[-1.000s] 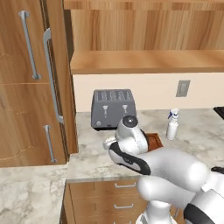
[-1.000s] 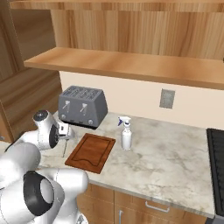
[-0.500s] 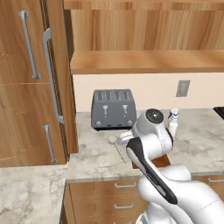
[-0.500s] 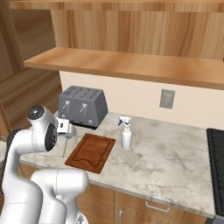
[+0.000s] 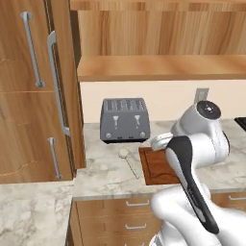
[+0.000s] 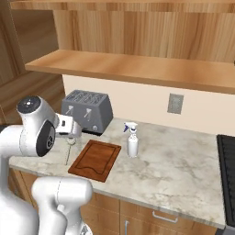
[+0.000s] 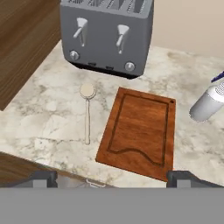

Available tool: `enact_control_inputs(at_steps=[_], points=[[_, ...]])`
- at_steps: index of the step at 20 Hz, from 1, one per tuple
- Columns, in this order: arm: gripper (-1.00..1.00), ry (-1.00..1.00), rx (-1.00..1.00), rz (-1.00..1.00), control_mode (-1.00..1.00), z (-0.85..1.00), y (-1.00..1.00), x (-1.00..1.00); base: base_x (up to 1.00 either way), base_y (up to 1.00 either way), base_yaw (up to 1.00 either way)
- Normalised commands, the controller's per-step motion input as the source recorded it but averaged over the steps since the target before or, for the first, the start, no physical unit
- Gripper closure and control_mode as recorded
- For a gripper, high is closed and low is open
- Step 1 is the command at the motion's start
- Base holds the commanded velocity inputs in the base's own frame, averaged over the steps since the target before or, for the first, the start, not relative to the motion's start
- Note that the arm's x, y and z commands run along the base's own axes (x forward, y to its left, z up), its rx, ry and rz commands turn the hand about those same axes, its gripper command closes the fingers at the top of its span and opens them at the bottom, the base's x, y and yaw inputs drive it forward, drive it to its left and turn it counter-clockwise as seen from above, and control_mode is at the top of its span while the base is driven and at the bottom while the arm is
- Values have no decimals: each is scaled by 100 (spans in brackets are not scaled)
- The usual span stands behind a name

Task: Grab the spray bottle from the cabinet, then place it next to the cutting board for sanitizing. Then grab the dish brush from the countertop next to the sink and place it next to the cutting board.

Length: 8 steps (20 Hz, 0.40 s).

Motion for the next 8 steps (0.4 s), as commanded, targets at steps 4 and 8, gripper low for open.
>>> enact_control_inputs(at_steps=[4,8], points=[[-100,0,0,-5,-100,100,-36,-65,0,0,0],[-100,-6,0,-6,-100,80,-27,-84,0,0,0]])
